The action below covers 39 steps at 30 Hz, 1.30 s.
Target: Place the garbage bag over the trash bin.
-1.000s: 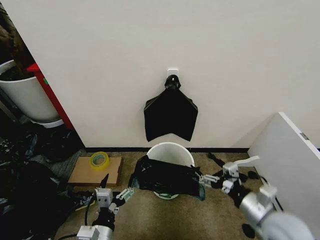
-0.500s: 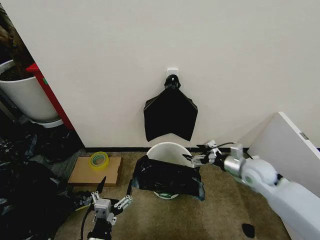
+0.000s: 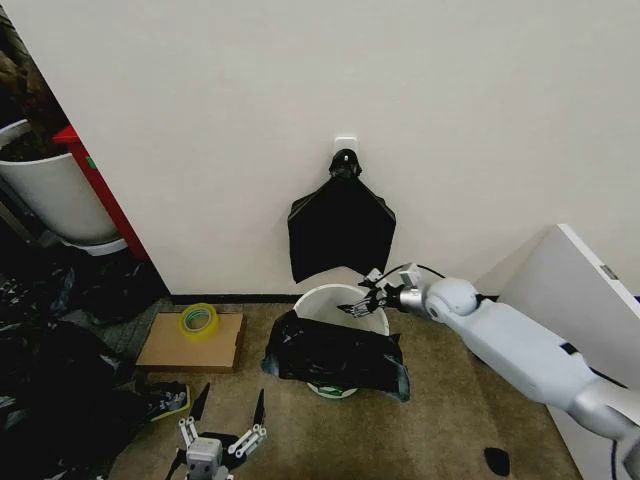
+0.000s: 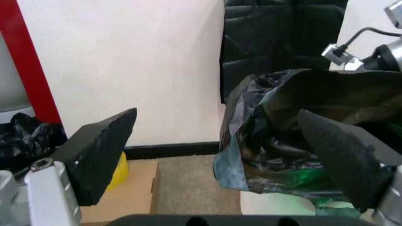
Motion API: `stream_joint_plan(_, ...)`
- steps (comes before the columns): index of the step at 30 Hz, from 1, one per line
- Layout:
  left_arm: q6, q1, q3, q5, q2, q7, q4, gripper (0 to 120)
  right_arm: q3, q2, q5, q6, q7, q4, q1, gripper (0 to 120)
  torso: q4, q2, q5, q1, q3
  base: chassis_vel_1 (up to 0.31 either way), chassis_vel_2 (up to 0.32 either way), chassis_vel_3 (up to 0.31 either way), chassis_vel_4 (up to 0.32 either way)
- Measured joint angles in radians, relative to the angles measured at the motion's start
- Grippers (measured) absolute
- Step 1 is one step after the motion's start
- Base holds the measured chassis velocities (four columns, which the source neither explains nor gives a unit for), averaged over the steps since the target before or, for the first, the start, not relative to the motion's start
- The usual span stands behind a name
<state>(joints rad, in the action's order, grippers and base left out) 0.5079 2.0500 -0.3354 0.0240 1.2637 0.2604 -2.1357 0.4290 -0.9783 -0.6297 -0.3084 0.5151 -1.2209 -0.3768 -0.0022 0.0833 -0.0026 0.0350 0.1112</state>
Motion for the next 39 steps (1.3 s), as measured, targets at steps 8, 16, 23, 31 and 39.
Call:
stream_joint_plan(8,0.009,0.006,-0.001,-0.007,-0.001,0.009,0.000,100,0.026,-0.014,-0.035,0.001,0.013,0.027,0.029,58,-0.0001,0.000,0.0001,0.000,0.000,0.000,0.000,0.000,0.000)
stream_joint_plan(16,0.009,0.003,0.001,-0.010,-0.001,0.015,0.000,100,0.047,-0.015,-0.050,0.000,0.034,0.051,0.047,29,-0.0001,0.000,0.0001,0.000,0.000,0.000,0.000,0.000,0.000)
stream_joint_plan(23,0.009,-0.005,0.004,-0.019,-0.002,0.016,0.000,100,0.072,-0.017,-0.058,0.002,0.041,0.056,0.054,6,-0.0002,0.000,0.0000,0.000,0.000,0.000,0.000,0.000,0.000)
stream_joint_plan(31,0.005,-0.014,0.015,-0.027,-0.006,0.016,0.000,100,0.048,-0.007,-0.075,0.000,0.021,0.039,0.033,3,0.0003,0.000,0.0003,0.000,0.000,0.000,0.000,0.000,0.000)
stream_joint_plan(39,-0.019,-0.046,0.011,-0.067,-0.014,0.015,-0.019,100,-0.118,0.072,-0.232,-0.077,-0.161,-0.107,-0.100,2,0.0000,0.000,0.0002,0.000,0.000,0.000,0.000,0.000,0.000)
